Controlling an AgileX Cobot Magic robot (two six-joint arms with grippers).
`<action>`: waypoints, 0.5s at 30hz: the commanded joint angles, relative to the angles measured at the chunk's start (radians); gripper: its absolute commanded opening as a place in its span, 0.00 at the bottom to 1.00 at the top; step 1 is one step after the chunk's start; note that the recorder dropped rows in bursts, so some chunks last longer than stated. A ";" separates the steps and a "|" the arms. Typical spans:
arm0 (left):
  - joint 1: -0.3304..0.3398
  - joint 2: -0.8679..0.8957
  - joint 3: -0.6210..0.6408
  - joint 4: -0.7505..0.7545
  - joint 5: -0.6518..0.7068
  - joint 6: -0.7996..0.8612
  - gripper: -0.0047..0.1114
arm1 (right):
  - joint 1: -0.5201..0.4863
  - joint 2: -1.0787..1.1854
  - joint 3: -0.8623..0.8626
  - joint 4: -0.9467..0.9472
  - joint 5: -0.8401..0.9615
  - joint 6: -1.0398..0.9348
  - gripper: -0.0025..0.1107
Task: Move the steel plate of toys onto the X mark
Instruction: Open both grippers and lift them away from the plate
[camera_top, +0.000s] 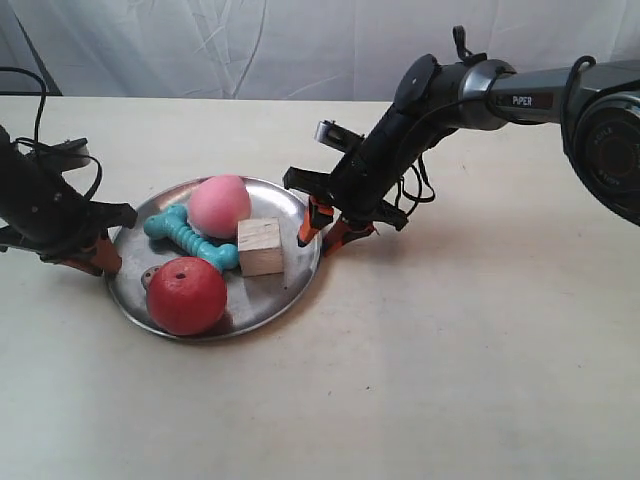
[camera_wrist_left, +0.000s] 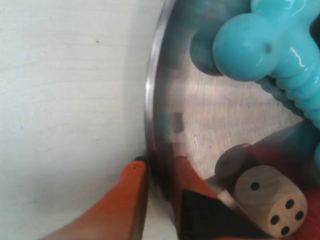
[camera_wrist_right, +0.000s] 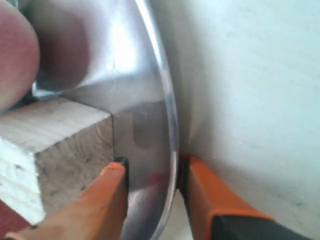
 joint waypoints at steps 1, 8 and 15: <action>-0.009 -0.010 0.002 0.041 -0.006 0.002 0.28 | -0.006 -0.005 0.001 -0.002 -0.017 -0.006 0.38; -0.001 -0.029 0.002 0.186 -0.008 -0.105 0.29 | -0.041 -0.016 0.001 -0.013 0.028 -0.004 0.36; -0.001 -0.109 0.002 0.184 -0.063 -0.148 0.29 | -0.068 -0.074 0.001 -0.026 0.050 -0.003 0.36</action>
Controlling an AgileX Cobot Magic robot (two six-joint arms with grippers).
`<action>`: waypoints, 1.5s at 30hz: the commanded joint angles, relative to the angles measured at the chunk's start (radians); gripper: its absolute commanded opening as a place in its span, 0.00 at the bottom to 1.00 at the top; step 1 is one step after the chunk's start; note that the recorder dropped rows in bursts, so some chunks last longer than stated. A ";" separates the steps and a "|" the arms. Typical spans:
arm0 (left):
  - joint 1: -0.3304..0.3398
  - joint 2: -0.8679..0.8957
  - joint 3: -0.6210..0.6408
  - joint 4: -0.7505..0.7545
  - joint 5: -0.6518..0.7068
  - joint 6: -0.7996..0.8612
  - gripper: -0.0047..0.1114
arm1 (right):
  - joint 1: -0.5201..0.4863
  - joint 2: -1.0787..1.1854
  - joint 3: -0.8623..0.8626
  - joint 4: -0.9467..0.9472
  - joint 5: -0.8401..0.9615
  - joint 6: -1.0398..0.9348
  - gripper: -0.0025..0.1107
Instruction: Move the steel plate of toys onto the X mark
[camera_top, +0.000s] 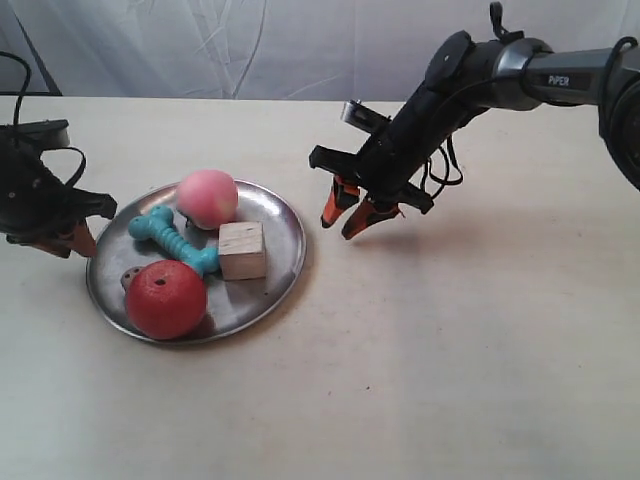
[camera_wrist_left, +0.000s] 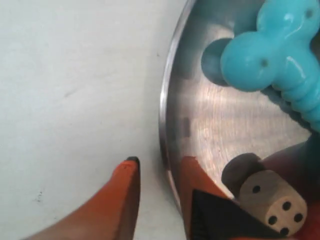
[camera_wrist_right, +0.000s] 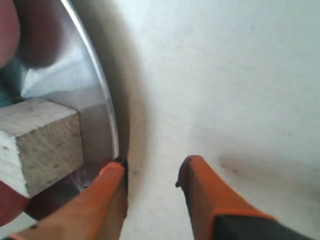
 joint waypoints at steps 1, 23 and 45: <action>0.000 -0.037 0.002 -0.029 -0.027 -0.013 0.29 | -0.008 -0.036 0.001 -0.003 0.007 -0.003 0.36; 0.000 -1.112 0.254 -0.108 -0.312 0.101 0.04 | 0.016 -0.912 0.399 -0.217 -0.401 -0.214 0.01; 0.000 -1.607 0.553 -0.156 -0.467 0.101 0.04 | 0.225 -2.001 1.200 -0.469 -0.727 -0.365 0.01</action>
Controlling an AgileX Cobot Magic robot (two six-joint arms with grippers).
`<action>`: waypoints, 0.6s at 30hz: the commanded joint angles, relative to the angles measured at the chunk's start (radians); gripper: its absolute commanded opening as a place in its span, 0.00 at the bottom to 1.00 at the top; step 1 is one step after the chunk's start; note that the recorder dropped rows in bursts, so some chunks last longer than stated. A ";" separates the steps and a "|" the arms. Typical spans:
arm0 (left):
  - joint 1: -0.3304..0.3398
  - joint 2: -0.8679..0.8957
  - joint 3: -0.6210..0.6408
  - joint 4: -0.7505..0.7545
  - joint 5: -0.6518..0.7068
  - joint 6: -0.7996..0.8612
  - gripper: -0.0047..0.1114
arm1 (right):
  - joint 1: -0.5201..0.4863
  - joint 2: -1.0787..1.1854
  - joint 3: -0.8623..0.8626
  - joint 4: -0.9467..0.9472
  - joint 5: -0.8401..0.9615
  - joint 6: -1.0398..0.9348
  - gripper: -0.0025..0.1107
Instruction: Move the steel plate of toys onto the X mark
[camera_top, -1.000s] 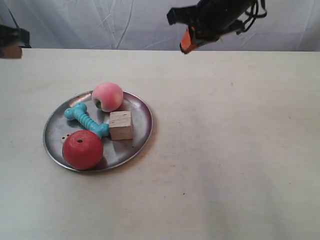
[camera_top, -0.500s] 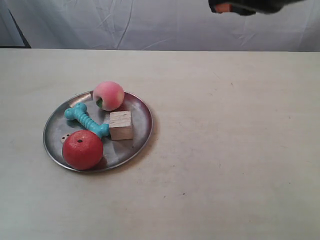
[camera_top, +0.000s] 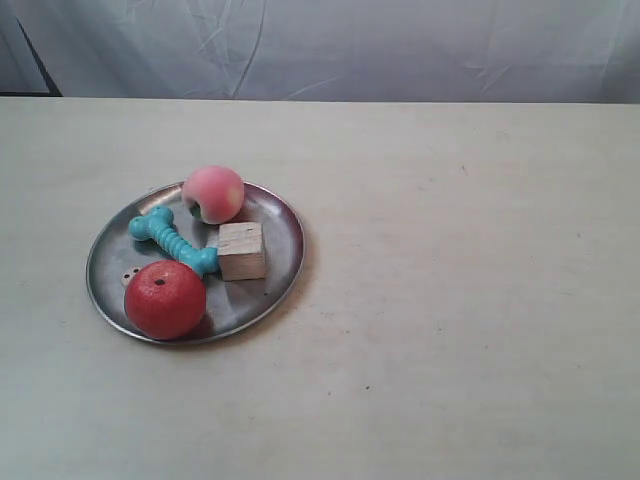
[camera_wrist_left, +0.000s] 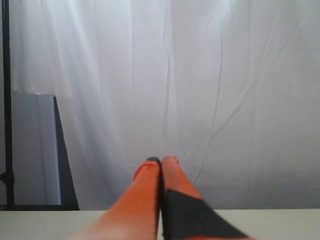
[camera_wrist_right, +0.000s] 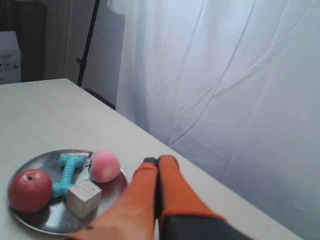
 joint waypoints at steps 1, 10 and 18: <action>0.000 -0.007 0.015 -0.032 0.010 -0.001 0.04 | 0.003 -0.105 0.062 -0.075 0.039 0.001 0.01; 0.000 -0.007 0.015 -0.030 0.017 -0.001 0.04 | 0.003 -0.146 0.072 0.057 0.395 0.001 0.01; 0.000 -0.007 0.015 -0.048 0.068 -0.001 0.04 | 0.003 -0.155 0.072 0.073 0.409 0.001 0.01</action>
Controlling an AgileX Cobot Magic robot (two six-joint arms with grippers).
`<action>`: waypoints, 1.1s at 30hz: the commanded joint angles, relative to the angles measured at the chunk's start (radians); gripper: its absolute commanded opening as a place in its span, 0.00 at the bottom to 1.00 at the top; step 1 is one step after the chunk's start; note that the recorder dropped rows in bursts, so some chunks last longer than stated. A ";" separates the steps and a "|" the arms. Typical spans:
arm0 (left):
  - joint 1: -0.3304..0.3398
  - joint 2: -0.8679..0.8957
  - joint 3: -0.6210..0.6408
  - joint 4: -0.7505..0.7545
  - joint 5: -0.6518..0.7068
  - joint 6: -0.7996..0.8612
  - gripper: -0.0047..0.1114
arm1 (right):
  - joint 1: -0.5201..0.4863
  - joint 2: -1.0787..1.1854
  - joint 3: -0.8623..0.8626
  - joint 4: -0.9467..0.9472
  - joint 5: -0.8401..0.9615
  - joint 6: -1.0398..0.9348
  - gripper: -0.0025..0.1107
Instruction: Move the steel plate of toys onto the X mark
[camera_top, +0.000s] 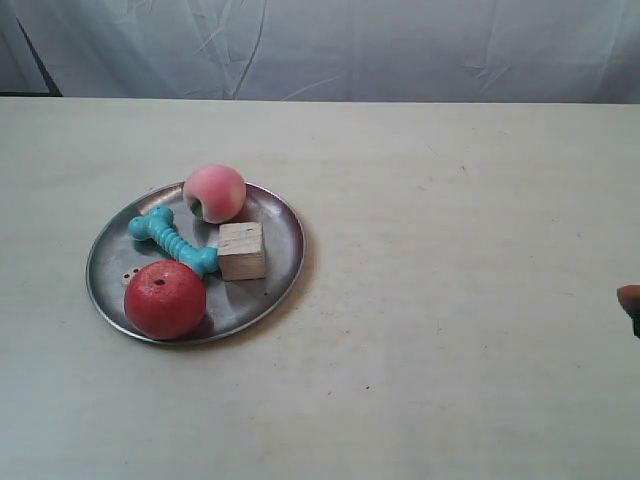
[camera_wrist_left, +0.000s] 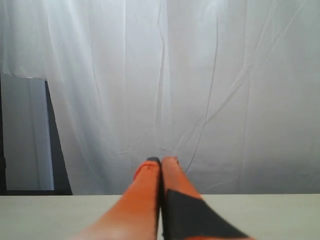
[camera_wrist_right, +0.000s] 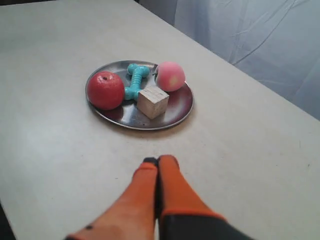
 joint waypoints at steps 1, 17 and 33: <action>0.000 -0.004 0.003 -0.041 0.041 -0.001 0.04 | 0.003 -0.023 0.006 0.018 -0.002 -0.001 0.01; 0.000 -0.004 0.003 -0.002 0.083 -0.001 0.04 | -0.531 -0.215 0.238 0.240 -0.197 -0.007 0.01; 0.000 -0.004 0.036 -0.031 0.061 0.024 0.04 | -0.578 -0.293 0.515 0.247 -0.239 -0.007 0.01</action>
